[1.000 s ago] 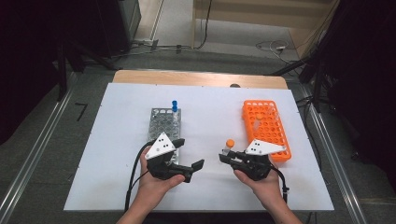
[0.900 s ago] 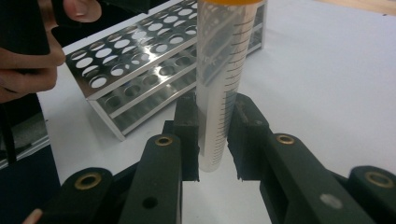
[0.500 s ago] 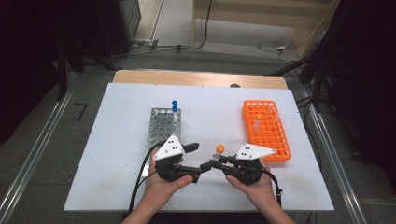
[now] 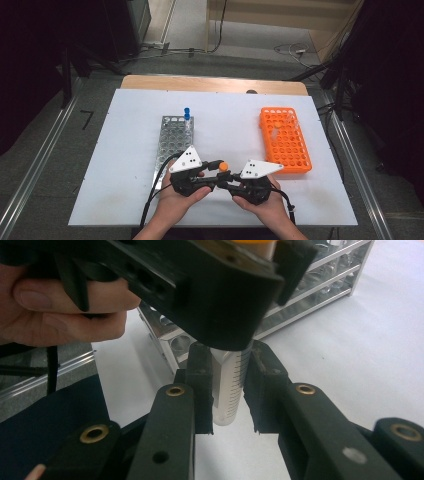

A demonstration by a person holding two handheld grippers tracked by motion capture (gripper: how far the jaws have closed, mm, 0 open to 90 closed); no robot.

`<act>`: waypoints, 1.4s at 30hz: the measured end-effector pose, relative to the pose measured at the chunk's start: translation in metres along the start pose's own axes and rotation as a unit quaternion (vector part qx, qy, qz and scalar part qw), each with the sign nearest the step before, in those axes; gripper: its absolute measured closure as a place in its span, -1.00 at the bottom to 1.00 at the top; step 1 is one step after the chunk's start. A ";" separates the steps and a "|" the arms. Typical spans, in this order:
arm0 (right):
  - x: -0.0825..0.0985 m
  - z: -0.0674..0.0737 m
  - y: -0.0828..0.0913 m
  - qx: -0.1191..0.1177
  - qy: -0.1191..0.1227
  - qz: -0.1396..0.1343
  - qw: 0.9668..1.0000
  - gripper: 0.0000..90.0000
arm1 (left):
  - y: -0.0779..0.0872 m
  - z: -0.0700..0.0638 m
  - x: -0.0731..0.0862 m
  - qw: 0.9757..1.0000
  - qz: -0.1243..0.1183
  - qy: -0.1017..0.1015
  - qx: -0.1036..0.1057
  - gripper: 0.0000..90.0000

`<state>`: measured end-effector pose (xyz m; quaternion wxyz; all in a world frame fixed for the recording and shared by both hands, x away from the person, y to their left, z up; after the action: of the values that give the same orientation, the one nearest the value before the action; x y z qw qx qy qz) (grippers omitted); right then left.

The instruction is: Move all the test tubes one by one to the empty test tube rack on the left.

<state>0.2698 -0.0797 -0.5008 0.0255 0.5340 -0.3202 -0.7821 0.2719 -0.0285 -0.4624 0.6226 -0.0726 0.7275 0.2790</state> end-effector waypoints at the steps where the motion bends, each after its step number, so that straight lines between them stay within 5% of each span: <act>1: 0.000 0.000 0.000 0.000 -0.001 0.000 1.000 0.61 | 0.000 0.000 0.000 1.000 0.003 -0.007 -0.001 0.50; 9: 0.000 -0.001 0.000 -0.006 -0.003 -0.001 1.000 0.54 | 0.001 0.003 0.001 1.000 0.009 -0.018 -0.018 0.66; 14: 0.000 -0.002 0.002 -0.008 -0.001 -0.002 1.000 -0.22 | 0.006 0.014 0.000 0.999 0.008 -0.008 -0.033 0.66; 23: 0.004 -0.021 0.027 -0.021 -0.028 -0.015 0.999 -0.99 | 0.022 0.037 -0.004 0.998 -0.003 0.005 -0.059 0.66; 42: 0.023 -0.066 0.077 0.040 -0.051 -0.041 0.997 -1.00 | 0.044 0.091 -0.036 0.993 -0.023 0.008 -0.115 0.66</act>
<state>0.2923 -0.1810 -0.4939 -0.0448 0.5066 -0.3300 -0.7953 0.3382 0.0448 -0.4207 0.6106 -0.1620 0.6938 0.3458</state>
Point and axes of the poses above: each handheld gripper's, and its own axes: y roughly backward along the jaws, x roughly out of its underside, z roughly to its left, the point moved 10 cm from there along -y, roughly forward along the jaws, and after that the axes turned 8 degrees about -y, right-handed, at the moved point
